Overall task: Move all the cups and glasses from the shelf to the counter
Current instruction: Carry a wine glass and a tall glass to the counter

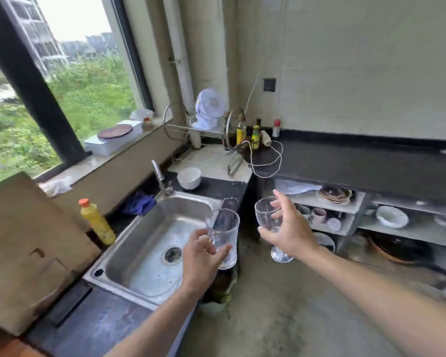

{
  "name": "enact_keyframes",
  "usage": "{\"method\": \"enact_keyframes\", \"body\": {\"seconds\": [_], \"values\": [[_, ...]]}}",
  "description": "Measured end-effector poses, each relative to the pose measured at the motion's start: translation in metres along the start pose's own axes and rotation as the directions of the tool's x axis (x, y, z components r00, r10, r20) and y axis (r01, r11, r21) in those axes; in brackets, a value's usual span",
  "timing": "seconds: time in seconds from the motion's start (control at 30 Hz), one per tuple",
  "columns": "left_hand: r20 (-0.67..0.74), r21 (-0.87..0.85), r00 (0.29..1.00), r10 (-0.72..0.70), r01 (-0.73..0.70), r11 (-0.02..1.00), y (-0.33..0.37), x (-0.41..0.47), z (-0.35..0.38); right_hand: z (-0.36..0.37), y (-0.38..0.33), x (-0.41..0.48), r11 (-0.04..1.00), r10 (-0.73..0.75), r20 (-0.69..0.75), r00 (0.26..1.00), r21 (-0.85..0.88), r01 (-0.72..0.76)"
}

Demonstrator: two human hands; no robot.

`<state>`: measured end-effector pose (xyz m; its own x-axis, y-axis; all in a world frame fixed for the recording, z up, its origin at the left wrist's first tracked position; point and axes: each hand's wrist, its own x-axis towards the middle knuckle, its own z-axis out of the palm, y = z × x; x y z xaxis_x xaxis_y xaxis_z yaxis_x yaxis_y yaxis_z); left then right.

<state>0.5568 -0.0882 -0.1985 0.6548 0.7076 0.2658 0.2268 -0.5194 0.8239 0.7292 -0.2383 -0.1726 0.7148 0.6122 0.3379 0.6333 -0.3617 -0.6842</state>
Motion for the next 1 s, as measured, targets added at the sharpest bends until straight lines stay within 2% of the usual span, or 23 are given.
{"method": "enact_keyframes", "body": {"seconds": [0.17, 0.33, 0.6, 0.77, 1.0], "values": [[0.120, -0.049, 0.986, 0.112, -0.107, 0.993, 0.031, 0.073, 0.088, -0.047, 0.077, 0.041, 0.988, 0.136, -0.120, 0.983, -0.053, -0.143], [0.244, -0.081, 0.942, 0.229, -0.216, 0.973, 0.074, 0.148, 0.175, -0.101, 0.137, 0.073, 0.953, 0.266, -0.254, 0.930, -0.074, -0.293], [0.478, -0.196, 0.805, 0.351, -0.291, 0.936, 0.159, 0.199, 0.341, -0.203, 0.249, 0.064, 0.856, 0.456, -0.458, 0.763, -0.011, -0.518], [0.538, -0.252, 0.754, 0.377, -0.282, 0.926, 0.208, 0.207, 0.459, -0.267, 0.337, 0.066, 0.805, 0.500, -0.528, 0.686, -0.007, -0.593], [0.553, -0.262, 0.744, 0.377, -0.274, 0.925, 0.282, 0.228, 0.581, -0.368, 0.444, 0.109, 0.799, 0.509, -0.540, 0.670, 0.008, -0.601]]}}
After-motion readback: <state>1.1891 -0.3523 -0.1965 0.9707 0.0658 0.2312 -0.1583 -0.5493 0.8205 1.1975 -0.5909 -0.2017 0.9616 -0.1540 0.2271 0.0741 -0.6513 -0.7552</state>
